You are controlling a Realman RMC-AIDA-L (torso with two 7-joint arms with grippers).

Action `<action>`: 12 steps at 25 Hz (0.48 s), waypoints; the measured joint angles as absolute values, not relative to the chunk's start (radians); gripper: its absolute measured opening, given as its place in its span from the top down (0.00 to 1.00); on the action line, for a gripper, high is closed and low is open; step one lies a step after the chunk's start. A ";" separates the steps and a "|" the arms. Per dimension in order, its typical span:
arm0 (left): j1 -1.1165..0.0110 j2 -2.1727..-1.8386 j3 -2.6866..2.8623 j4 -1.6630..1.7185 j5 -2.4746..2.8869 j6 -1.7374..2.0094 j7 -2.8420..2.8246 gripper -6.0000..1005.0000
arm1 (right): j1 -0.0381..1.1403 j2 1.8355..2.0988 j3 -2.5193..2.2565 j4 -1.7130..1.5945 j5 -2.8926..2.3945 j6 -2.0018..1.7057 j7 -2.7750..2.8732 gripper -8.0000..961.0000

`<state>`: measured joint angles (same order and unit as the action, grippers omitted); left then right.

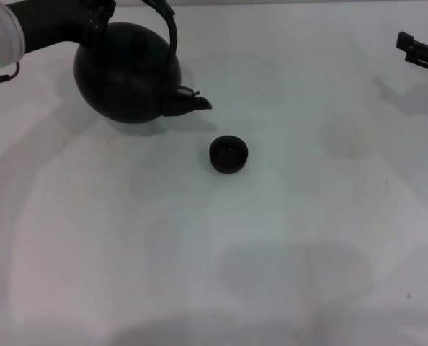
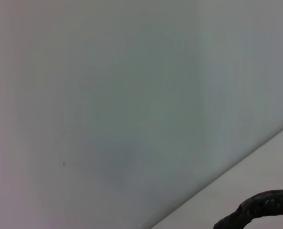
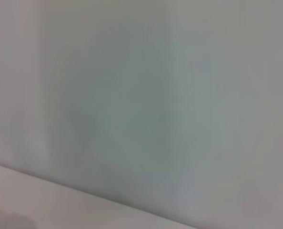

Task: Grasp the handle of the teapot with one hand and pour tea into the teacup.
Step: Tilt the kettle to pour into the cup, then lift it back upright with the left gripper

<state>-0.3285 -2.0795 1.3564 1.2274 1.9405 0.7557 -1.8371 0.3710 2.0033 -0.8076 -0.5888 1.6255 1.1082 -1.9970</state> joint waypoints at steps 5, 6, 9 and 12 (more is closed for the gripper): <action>-0.331 -2.079 1.381 1.258 2.026 0.756 -1.868 0.88 | 0.365 2.003 -0.806 -0.576 1.626 1.109 -1.997 0.09; -0.333 -2.079 1.388 1.264 2.046 0.755 -1.876 0.88 | 0.365 2.003 -0.806 -0.574 1.626 1.109 -1.997 0.09; -0.341 -2.079 1.413 1.272 2.099 0.751 -1.907 0.88 | 0.365 2.003 -0.805 -0.567 1.632 1.107 -1.997 0.09; -0.354 -2.079 1.422 1.273 2.131 0.750 -1.925 0.88 | 0.365 2.003 -0.804 -0.558 1.641 1.103 -1.997 0.09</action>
<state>-0.3540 -2.0794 1.4217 1.2726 2.1307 0.7496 -1.9251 0.3654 2.0033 -0.8041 -0.5579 1.6409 1.1028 -1.9969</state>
